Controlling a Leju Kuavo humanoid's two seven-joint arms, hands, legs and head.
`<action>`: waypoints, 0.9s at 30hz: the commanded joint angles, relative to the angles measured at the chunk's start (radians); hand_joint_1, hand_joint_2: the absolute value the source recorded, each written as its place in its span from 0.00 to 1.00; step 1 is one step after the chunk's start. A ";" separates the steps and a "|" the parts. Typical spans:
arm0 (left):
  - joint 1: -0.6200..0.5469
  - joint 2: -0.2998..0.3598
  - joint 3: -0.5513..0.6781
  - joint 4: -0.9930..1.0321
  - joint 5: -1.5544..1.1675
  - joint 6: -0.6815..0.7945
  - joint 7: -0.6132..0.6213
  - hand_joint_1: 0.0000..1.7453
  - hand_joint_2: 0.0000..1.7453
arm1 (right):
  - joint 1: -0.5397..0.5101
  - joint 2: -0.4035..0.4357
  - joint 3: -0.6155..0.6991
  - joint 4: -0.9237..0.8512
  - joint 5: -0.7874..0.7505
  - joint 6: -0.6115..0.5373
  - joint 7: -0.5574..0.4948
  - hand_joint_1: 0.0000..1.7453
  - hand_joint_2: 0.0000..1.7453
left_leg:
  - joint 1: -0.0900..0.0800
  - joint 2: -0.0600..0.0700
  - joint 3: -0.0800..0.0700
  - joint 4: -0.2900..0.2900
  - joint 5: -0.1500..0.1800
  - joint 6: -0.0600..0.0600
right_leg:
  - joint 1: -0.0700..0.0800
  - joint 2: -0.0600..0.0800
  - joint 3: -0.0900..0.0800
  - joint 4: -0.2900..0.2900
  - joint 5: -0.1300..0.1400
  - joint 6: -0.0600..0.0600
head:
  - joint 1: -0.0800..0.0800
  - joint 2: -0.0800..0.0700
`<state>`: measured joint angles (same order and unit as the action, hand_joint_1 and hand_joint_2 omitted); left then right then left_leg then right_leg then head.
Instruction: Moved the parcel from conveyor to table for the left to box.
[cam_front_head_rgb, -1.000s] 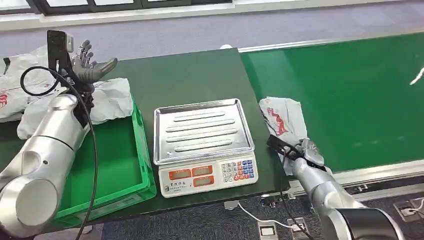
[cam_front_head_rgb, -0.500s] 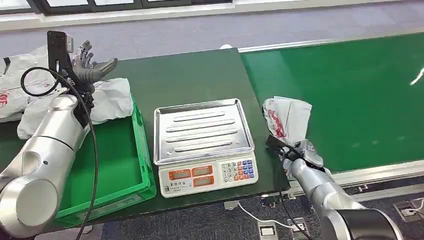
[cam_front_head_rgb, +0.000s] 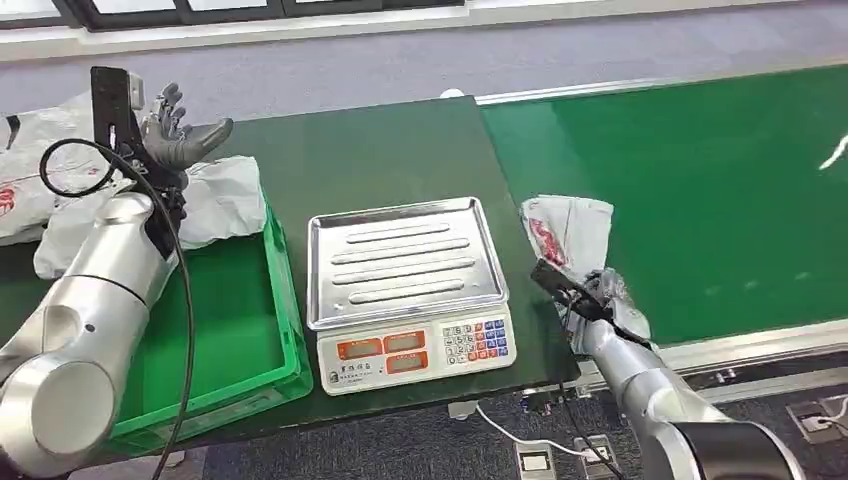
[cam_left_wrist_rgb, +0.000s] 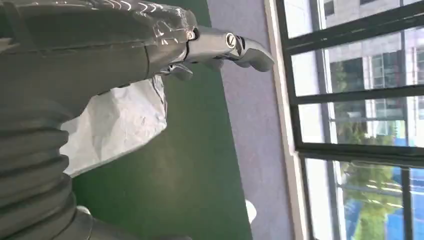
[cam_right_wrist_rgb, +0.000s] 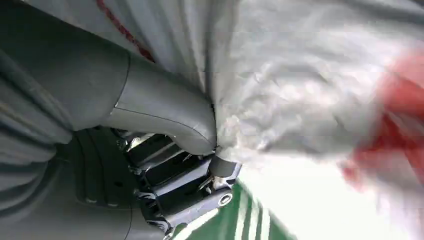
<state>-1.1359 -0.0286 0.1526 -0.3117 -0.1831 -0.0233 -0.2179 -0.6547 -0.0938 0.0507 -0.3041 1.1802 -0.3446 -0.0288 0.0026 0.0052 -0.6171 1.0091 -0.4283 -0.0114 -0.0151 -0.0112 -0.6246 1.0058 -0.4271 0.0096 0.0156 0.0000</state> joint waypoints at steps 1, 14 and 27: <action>0.002 -0.025 -0.013 0.040 0.007 -0.012 -0.022 0.00 1.00 | -0.189 0.076 -0.118 -0.082 -0.077 -0.090 -0.179 1.00 1.00 | 0.000 0.003 0.000 0.001 0.000 0.000 | 0.000 0.004 -0.001 0.001 0.000 0.000 | 0.000 0.000; -0.026 -0.068 -0.033 0.050 -0.002 0.015 -0.012 0.00 1.00 | -0.319 0.103 -0.064 -0.178 -0.193 -0.091 -0.260 1.00 1.00 | 0.001 0.001 0.002 0.001 -0.001 -0.001 | 0.001 0.002 0.002 0.001 -0.001 -0.001 | 0.000 0.000; -0.021 -0.099 -0.039 0.054 -0.001 0.009 -0.011 0.00 1.00 | -0.318 0.148 -0.053 -0.091 -0.289 0.021 -0.314 1.00 1.00 | 0.001 0.000 0.001 0.000 0.000 -0.001 | 0.001 0.001 0.001 0.000 0.000 -0.001 | 0.000 0.000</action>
<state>-1.1127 -0.1217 0.1526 -0.3117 -0.1823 -0.0103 -0.2365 -0.9179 0.0259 -0.0027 -0.4822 0.8957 -0.3311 -0.3414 0.0027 0.0050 -0.6168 1.0092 -0.4273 -0.0121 -0.0149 -0.0114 -0.6248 1.0061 -0.4268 0.0094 0.0156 0.0000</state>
